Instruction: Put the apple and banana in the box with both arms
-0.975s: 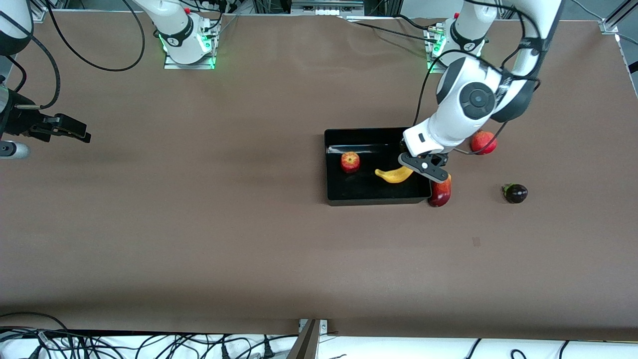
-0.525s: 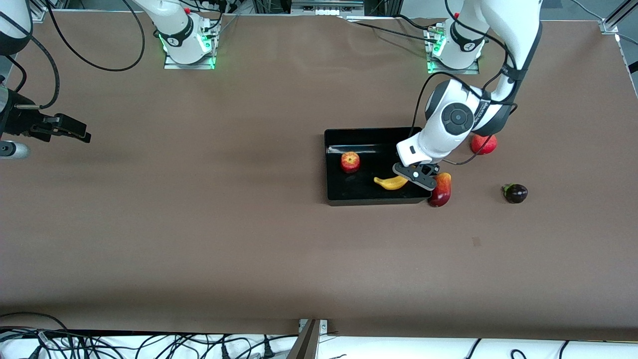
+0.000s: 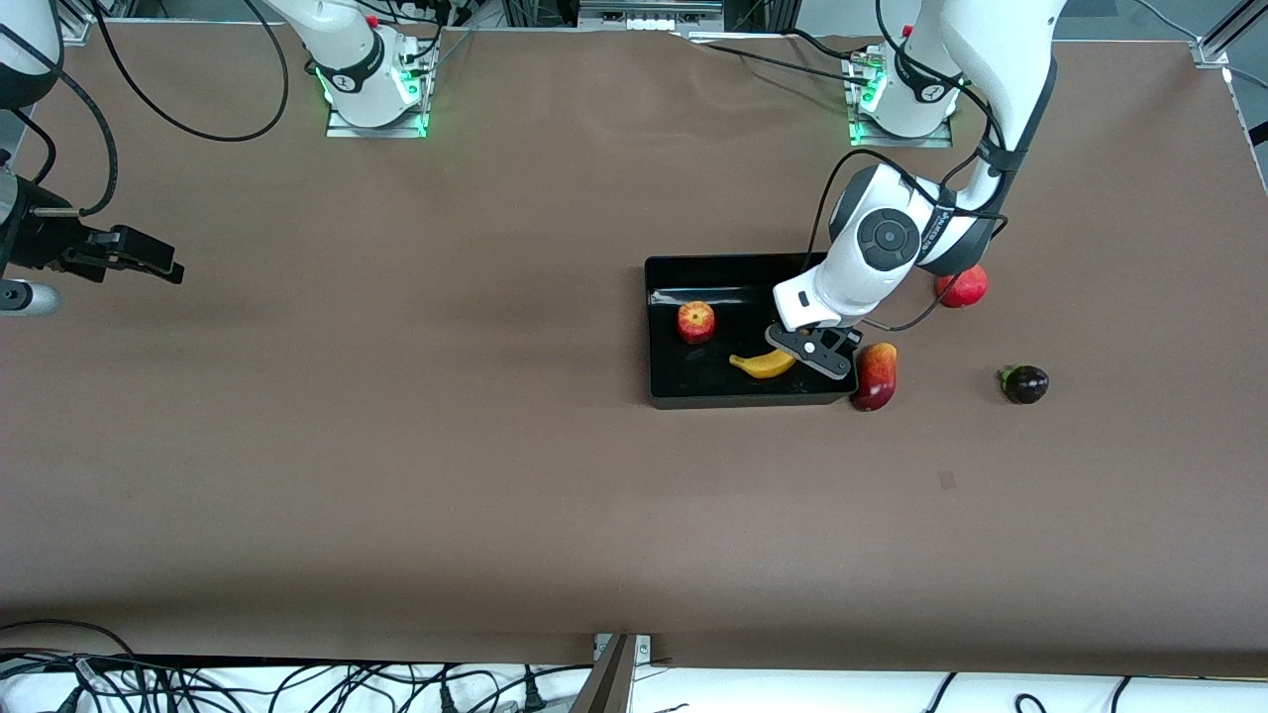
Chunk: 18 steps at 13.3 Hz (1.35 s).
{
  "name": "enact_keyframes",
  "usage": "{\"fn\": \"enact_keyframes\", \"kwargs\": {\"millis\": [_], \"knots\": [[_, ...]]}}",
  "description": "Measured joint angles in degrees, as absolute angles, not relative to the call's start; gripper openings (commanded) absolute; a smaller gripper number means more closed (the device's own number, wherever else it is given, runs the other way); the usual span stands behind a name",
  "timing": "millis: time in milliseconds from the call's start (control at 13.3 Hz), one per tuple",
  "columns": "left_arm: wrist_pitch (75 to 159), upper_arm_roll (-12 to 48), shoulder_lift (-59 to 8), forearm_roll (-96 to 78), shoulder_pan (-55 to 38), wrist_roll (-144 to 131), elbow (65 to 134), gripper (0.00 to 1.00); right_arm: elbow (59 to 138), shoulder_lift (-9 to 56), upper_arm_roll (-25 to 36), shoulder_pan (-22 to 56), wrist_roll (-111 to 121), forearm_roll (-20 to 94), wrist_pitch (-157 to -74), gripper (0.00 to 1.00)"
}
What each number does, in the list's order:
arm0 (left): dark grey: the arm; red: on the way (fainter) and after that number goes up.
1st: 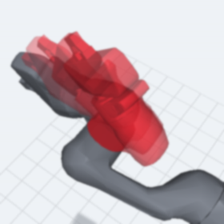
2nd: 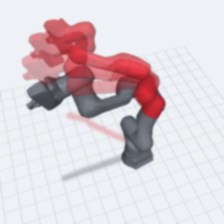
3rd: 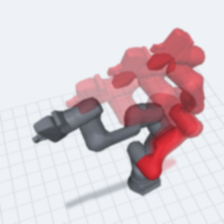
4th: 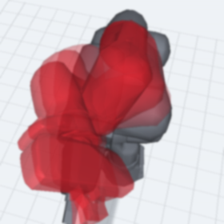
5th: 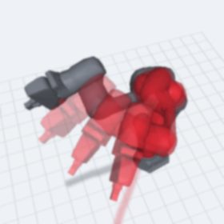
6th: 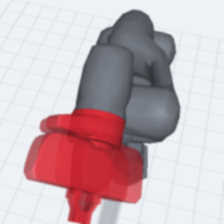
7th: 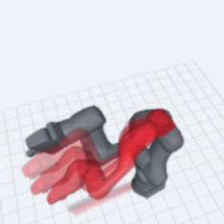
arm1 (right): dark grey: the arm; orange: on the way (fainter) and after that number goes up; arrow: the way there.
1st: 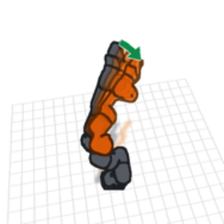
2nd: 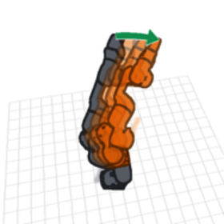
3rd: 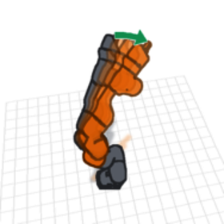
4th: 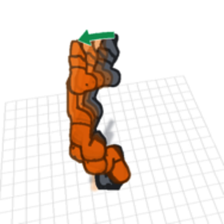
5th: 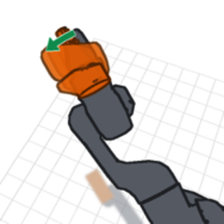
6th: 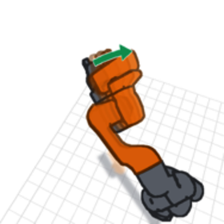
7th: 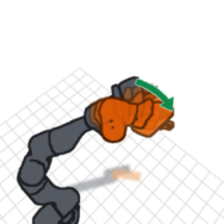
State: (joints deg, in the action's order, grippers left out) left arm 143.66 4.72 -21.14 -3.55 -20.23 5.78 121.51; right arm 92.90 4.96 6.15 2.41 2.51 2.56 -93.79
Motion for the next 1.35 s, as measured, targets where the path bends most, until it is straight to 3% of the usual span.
{"fn": "enact_keyframes", "kwargs": {"millis": [225,600,900,1125,1350], "knots": [[137.7,4.4,-16.0,-3.6,-18.6,5.6,119.6,1.0,92.9,5.0,6.2,2.4,2.5,2.6,-93.8,1.0],[106.5,3.8,0.2,-3.5,-7.5,5.7,107.1,1.0,92.9,5.0,6.1,2.4,2.5,2.6,-93.8,1.0],[90.1,3.0,3.8,-3.4,-2.3,4.5,96.6,1.0,92.9,5.0,6.2,2.4,2.5,2.6,-93.7,1.0],[85.3,2.3,3.9,-2.9,-0.1,3.3,92.1,1.0,92.9,5.0,6.2,2.4,2.5,2.6,-93.7,1.0],[85.1,2.2,3.8,-2.9,0.8,2.2,91.7,1.0,92.9,5.0,6.2,2.4,2.5,2.6,-93.7,1.0]]}}
